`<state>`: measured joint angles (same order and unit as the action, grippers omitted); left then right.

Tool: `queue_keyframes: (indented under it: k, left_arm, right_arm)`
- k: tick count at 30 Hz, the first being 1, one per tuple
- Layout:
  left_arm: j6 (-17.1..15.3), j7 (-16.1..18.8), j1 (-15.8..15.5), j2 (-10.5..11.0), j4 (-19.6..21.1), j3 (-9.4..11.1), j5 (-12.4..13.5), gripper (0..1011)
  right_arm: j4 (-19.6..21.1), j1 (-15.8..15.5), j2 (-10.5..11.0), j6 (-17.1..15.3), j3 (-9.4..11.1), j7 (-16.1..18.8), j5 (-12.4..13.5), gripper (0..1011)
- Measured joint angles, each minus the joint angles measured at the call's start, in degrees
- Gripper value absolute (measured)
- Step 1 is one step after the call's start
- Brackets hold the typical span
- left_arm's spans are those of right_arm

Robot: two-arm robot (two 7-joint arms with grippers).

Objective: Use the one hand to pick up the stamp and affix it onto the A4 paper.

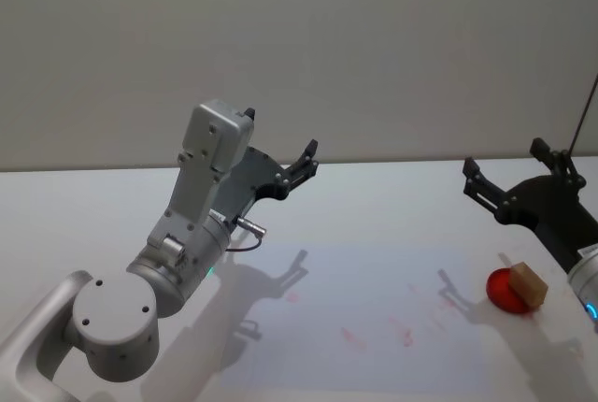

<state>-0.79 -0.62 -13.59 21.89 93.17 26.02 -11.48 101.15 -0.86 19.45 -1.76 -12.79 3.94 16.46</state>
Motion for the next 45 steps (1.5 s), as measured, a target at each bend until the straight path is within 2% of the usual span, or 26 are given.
queue_keyframes:
  k: [11,21,33,45]
  left_arm:
    - [0.0,0.0,0.0,0.0,0.0,0.0,0.0,1001]
    - [0.0,0.0,0.0,0.0,0.0,0.0,0.0,1001]
    - [0.0,0.0,0.0,0.0,0.0,0.0,0.0,1001]
    - [0.0,0.0,0.0,0.0,0.0,0.0,0.0,1001]
  right_arm:
    - [-0.2,-1.1,1.7,0.7,1.3,0.4,0.8,1001]
    - [0.4,-4.2,4.8,-0.3,3.2,0.7,3.1,1001]
    - [0.7,-8.1,8.3,-2.0,5.2,3.1,5.6,1001]
    - [0.1,-9.8,9.9,-3.0,6.2,4.4,6.4,1001]
